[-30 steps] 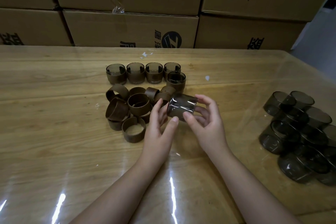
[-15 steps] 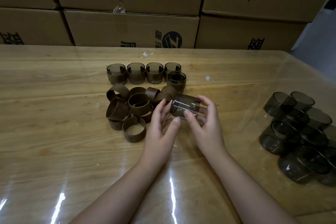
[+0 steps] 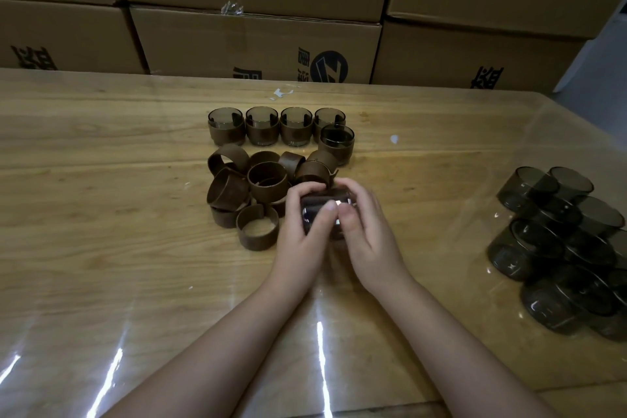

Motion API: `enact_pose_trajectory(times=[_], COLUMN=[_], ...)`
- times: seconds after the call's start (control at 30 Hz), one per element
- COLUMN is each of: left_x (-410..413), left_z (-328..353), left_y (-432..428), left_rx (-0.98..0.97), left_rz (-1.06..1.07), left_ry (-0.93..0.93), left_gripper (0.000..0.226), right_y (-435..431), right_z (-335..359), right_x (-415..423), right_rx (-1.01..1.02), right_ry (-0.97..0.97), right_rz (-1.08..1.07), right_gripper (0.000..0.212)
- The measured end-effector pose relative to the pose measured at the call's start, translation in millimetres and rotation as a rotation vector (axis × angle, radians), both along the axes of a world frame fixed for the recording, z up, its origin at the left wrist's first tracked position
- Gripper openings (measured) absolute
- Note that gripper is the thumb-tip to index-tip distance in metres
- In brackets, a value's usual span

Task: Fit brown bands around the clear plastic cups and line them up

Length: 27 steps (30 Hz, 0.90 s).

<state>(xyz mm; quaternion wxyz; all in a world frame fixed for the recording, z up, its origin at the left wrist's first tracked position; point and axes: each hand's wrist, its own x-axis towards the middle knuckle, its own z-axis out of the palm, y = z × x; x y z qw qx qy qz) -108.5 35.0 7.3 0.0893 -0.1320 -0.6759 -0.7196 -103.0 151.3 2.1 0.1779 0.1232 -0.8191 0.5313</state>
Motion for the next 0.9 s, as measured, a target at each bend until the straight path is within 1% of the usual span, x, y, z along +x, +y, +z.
enact_pose_trajectory(times=[0.07,0.13,0.2,0.27,0.33,0.37,0.43,0.47,0.53,0.57,0.63,0.67,0.8,0.83,0.9], left_x=[-5,-9,-12,-14,-15,-14,-13,-11,-9,-7,-5,-5,-1,0,1], left_z=[-2,-3,-2,-1,0,1,5,6,4,4,2,3,5,5,2], left_y=[-2,-4,-6,-8,-10,-11,-12,-12,-11,-10,-7,-5,2,3,4], left_rx=[0.063,0.109,0.161,0.219,0.335,0.43,0.591,0.608,0.518,0.4,0.192,0.153,0.104,0.095,0.046], left_rz=[-0.004,-0.024,-0.022,-0.031,-0.108,-0.184,-0.328,-0.367,-0.375,-0.326,-0.219,-0.187,-0.037,-0.015,0.046], left_ry=[-0.067,-0.155,-0.185,-0.202,-0.248,-0.291,-0.403,-0.428,-0.418,-0.363,-0.21,-0.176,-0.074,-0.066,-0.032], left_gripper=[0.023,0.025,0.02,0.021,0.025,0.027,0.031,0.031,0.029,0.025,0.026,0.027,0.028,0.028,0.021], right_y=[0,2,2,1,-1,-2,-5,-7,-13,-15,-20,-21,-30,-33,-39], right_z=[1,2,4,6,8,9,10,10,9,8,7,6,5,5,8], right_x=[0,1,3,5,6,6,6,6,6,7,8,8,9,9,12], right_rx=[0.108,0.194,0.283,0.39,0.49,0.519,0.523,0.506,0.443,0.39,0.259,0.204,0.008,-0.047,-0.239], right_ry=[0.059,0.096,0.156,0.259,0.384,0.438,0.498,0.508,0.51,0.496,0.444,0.419,0.343,0.304,0.128], right_rz=[-0.005,0.0,0.012,0.024,0.035,0.044,0.068,0.077,0.059,0.032,-0.031,-0.058,-0.14,-0.164,-0.178], right_gripper=[0.048,0.054,0.053,0.052,0.051,0.05,0.047,0.045,0.038,0.033,0.025,0.023,0.018,0.018,0.019])
